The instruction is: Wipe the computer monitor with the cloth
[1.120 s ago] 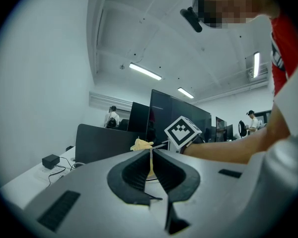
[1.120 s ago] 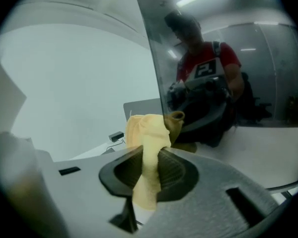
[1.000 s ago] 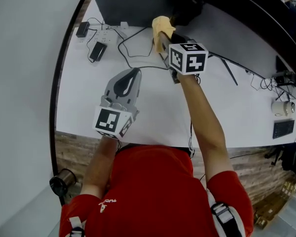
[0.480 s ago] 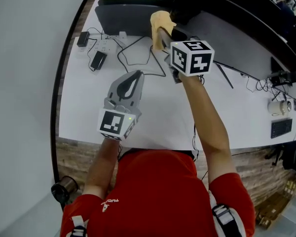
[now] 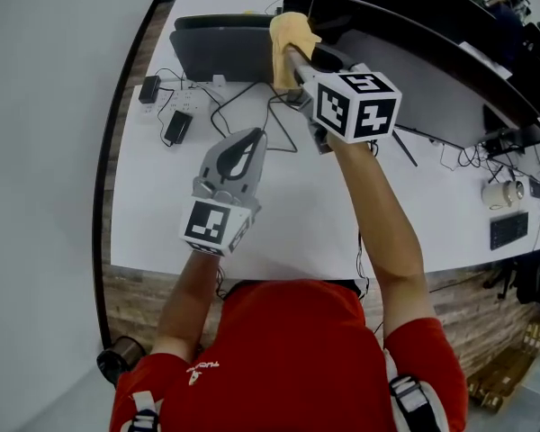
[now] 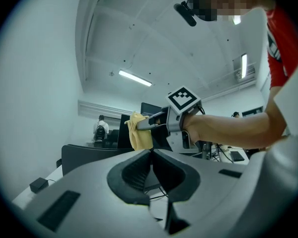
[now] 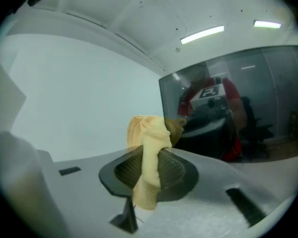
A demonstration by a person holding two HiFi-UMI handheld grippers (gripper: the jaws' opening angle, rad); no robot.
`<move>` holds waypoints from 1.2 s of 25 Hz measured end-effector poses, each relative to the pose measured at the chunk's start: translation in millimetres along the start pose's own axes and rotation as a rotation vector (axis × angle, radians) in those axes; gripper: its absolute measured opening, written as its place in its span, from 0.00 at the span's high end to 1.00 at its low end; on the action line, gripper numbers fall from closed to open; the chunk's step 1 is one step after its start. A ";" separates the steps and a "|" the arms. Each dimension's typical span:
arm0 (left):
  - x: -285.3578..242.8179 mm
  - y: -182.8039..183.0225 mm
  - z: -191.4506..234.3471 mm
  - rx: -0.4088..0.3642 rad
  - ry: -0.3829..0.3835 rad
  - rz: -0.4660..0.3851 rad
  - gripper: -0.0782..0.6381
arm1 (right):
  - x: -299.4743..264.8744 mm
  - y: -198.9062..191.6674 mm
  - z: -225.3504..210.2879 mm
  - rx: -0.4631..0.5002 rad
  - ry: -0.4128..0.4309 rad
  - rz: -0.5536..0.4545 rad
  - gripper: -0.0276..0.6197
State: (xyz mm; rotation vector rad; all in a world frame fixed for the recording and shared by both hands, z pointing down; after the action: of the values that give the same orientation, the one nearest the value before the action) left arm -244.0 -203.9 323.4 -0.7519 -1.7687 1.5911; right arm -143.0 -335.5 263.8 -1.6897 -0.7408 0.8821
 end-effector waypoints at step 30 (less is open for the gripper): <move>-30.2 40.0 -29.9 -0.010 0.024 -0.060 0.87 | 122.2 92.7 6.5 0.180 0.115 -0.349 0.86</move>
State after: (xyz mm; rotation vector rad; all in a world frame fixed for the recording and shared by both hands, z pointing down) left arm -201.8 -204.0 283.2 -0.7125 -1.7671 1.5287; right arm -77.9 -256.6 149.3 -1.3857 -0.8215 0.5840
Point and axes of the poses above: the fingertips, and each gripper's own axes: x backward along the fingers, z to its left, y out of its top, the point moved 4 cm from there along x, backward along the fingers, and after that the axes turned 5 degrees about -x, right-handed, at the moved point
